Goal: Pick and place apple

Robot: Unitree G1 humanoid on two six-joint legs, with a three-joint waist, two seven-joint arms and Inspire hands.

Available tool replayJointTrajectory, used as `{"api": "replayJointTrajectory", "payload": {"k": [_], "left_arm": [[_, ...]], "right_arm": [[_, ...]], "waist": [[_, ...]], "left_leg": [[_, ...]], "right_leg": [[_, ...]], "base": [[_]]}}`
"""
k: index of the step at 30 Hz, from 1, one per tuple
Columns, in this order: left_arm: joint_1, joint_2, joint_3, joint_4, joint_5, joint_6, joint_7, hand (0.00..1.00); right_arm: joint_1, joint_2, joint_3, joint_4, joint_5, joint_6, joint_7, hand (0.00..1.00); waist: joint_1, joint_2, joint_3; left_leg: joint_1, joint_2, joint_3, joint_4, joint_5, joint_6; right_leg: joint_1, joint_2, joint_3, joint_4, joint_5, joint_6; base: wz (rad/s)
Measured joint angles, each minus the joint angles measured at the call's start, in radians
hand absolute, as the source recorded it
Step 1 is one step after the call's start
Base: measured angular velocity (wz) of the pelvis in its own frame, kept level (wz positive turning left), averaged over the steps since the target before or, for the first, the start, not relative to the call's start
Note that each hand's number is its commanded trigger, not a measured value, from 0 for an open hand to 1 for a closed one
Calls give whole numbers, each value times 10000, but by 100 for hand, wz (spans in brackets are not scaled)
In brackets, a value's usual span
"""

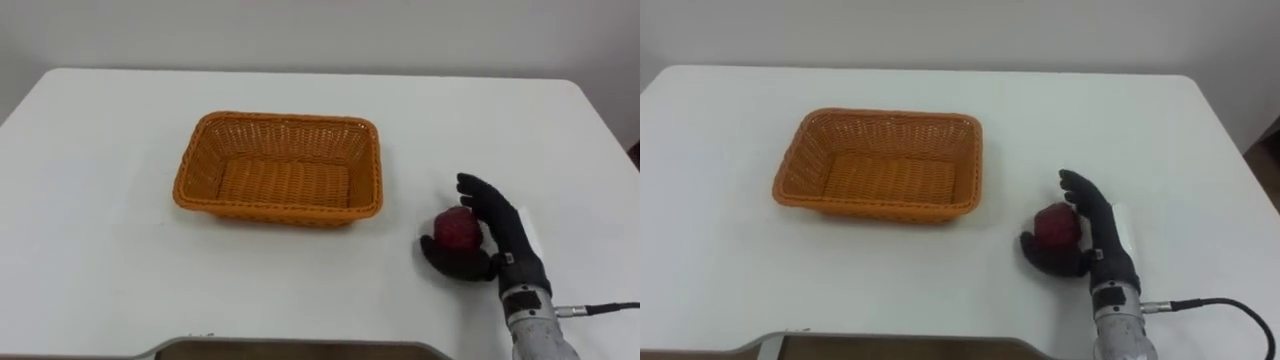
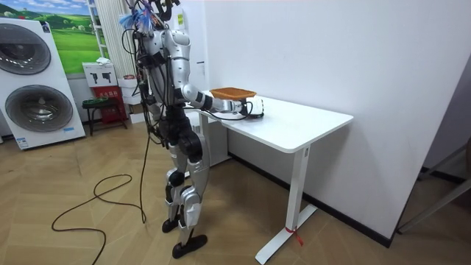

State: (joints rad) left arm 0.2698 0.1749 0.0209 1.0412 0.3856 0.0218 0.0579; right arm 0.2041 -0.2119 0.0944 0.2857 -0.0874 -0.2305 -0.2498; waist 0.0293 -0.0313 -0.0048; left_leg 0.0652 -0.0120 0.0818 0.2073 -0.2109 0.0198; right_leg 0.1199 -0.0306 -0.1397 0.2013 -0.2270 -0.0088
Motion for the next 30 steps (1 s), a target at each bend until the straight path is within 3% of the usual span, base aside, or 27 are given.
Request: {"api": "replayJointTrajectory", "payload": {"k": [6, 17, 23, 25, 30], "left_arm": [[1, 1, -3, 0, 1, 2, 7, 0], [-27, -5, -45, -7, 17, 20, 7, 0], [-35, -4, -36, -5, 19, 20, -6, 0], [-55, -3, 9, 11, 20, 15, -27, 0], [-98, -12, 152, 9, 218, 15, -83, 0]], "right_arm": [[-94, -3, -23, 201, 2, -107, -225, 100], [-317, 137, -74, 282, -9, 32, -449, 100], [-471, 163, -84, 54, -27, 321, -635, 100], [-486, 105, -78, -212, 18, 514, -639, 100], [-849, 2, -100, -798, 8, 630, -549, 100]], "waist": [[22, -14, -16], [9, -50, -8], [27, -108, -9], [66, -202, 48], [65, -226, 73]], "left_leg": [[126, -7, -3, -35, -10, -6], [140, -6, -13, -19, -12, -8], [-12, -12, -13, -12, -13, -5], [-23, -20, -12, -11, -10, -3], [-185, -29, -22, 1, -6, 0]], "right_leg": [[131, 6, -8, -136, 2, -3], [197, 9, -12, -136, 5, -8], [78, 4, -39, -123, 6, -9], [55, -3, -40, -115, 8, -9], [-92, -12, -68, -129, 8, -8]], "base": [[0], [0], [0], [0], [0]]}}
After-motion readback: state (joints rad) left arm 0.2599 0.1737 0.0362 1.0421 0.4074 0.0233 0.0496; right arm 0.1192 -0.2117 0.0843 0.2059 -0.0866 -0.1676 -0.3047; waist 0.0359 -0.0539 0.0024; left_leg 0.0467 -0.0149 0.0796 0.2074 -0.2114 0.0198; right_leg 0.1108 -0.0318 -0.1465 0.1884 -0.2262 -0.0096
